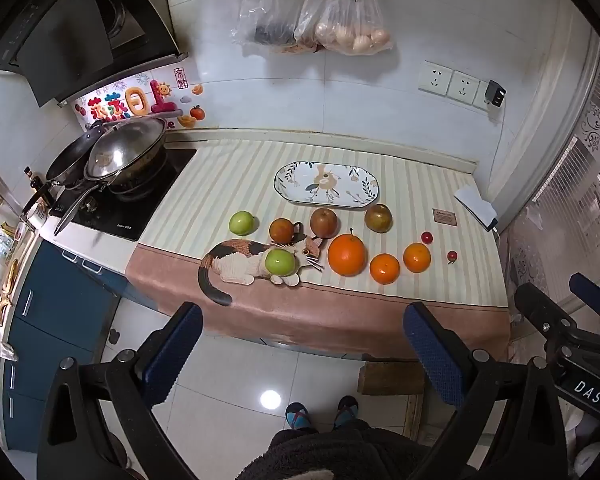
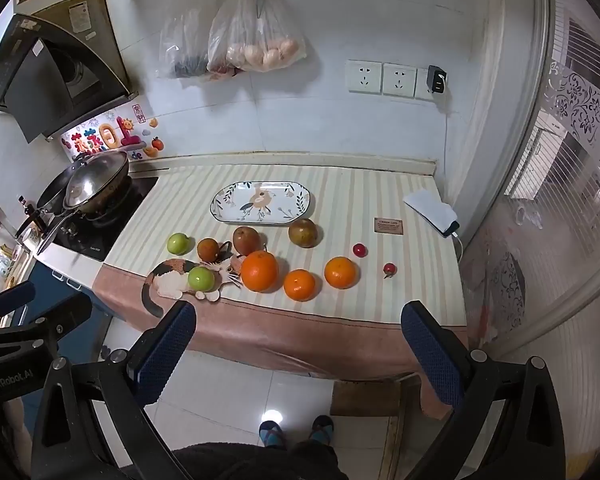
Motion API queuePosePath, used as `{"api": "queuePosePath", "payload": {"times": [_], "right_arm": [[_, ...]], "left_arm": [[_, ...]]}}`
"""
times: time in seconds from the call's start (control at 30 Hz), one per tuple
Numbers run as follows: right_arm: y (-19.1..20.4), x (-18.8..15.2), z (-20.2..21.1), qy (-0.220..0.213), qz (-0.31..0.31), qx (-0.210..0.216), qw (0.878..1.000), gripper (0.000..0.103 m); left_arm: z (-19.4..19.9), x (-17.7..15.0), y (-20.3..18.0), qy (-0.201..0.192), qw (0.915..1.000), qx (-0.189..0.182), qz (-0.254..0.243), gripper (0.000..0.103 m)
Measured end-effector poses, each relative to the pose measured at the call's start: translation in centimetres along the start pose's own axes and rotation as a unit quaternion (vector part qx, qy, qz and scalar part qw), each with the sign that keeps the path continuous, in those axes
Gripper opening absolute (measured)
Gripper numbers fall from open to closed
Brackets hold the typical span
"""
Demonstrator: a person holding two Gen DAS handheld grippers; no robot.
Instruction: Organize fruits
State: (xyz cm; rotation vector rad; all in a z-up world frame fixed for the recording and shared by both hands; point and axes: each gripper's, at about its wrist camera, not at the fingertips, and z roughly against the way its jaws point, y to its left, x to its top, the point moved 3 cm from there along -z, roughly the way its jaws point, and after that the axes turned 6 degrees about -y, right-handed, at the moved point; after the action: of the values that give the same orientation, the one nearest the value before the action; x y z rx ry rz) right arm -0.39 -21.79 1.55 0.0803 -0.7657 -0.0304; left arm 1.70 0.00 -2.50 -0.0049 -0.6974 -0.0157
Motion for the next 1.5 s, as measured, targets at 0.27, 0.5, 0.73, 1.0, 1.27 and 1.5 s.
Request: {"api": "queuePosePath", "payload": {"times": [0.27, 0.5, 0.73, 1.0, 1.27, 1.5], "right_arm": [[0.0, 0.0, 0.1, 0.001, 0.000, -0.001, 1.000, 0.103], [0.0, 0.1, 0.1, 0.002, -0.002, 0.000, 1.000, 0.103], [0.0, 0.1, 0.3, -0.004, -0.002, 0.001, 1.000, 0.103], [-0.2, 0.4, 0.6, -0.007, -0.006, 0.002, 1.000, 0.103], [-0.3, 0.4, 0.7, -0.007, -0.005, 0.002, 1.000, 0.103], [-0.2, 0.3, 0.9, -0.007, -0.005, 0.002, 1.000, 0.103]], "left_arm": [[0.2, -0.2, -0.1, -0.002, 1.0000, -0.001, 0.001, 0.103], [-0.4, 0.1, -0.9, -0.004, 1.0000, 0.001, 0.000, 0.103], [0.3, 0.3, -0.4, -0.009, 1.0000, -0.001, 0.001, 0.103], [0.7, 0.9, -0.6, -0.013, 0.9999, 0.000, -0.002, 0.103], [0.9, 0.8, -0.7, -0.015, 0.9999, 0.000, -0.001, 0.103], [1.0, 1.0, -1.0, -0.015, 0.9999, 0.000, -0.001, 0.103]]}}
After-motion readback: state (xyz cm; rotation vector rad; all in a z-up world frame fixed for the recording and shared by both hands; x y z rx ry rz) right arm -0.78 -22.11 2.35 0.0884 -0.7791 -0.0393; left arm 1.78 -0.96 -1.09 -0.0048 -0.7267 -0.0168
